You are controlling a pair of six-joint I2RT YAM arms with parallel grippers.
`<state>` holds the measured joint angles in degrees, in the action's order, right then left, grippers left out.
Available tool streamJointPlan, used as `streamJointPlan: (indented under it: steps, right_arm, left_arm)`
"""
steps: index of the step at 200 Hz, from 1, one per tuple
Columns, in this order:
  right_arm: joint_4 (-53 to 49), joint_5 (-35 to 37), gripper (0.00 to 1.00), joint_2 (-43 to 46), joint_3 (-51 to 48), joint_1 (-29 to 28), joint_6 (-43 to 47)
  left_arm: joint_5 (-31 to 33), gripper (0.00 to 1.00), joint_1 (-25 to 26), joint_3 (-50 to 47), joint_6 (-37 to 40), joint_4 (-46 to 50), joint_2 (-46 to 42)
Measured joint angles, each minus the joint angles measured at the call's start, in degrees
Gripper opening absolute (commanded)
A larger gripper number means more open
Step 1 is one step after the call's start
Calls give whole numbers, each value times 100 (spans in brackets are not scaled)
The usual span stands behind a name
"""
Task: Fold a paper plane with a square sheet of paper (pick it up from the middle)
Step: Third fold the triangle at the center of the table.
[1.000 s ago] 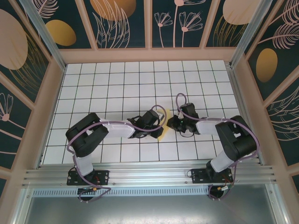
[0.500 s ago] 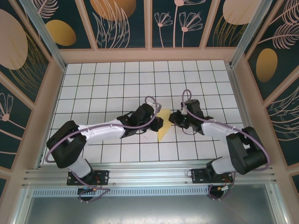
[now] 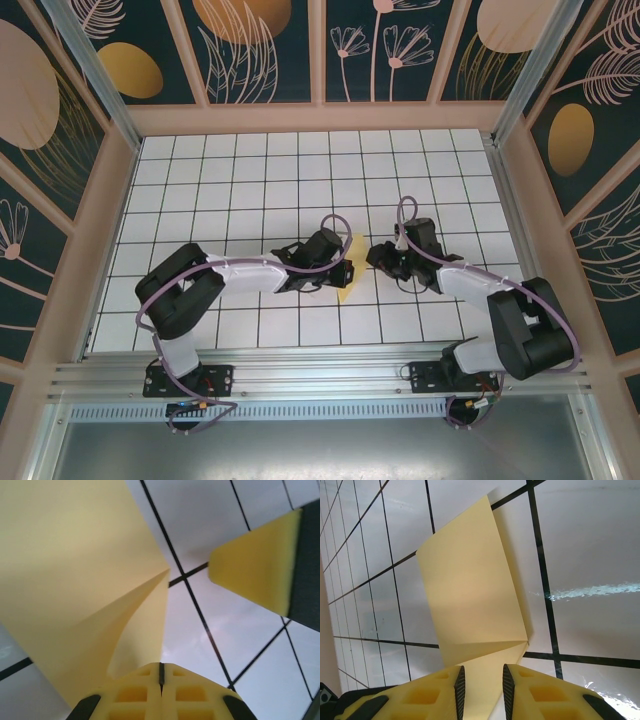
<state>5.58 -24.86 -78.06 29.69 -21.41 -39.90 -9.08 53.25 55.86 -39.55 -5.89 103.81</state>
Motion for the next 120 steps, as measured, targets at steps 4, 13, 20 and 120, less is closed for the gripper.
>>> streamJointPlan:
  steps: [4,13,20,120]
  right_arm:
    - [0,-15,30,-7,0,0,0]
    - [17,-39,30,-28,0,0,0]
    - [33,-61,30,-61,0,0,2]
    - [199,-269,32,-422,2,0,0]
  left_arm:
    - [61,0,0,15,2,39,2]
    - [177,0,0,44,4,94,7]
    - [234,0,0,55,4,118,9]
    - [474,0,0,59,103,343,234]
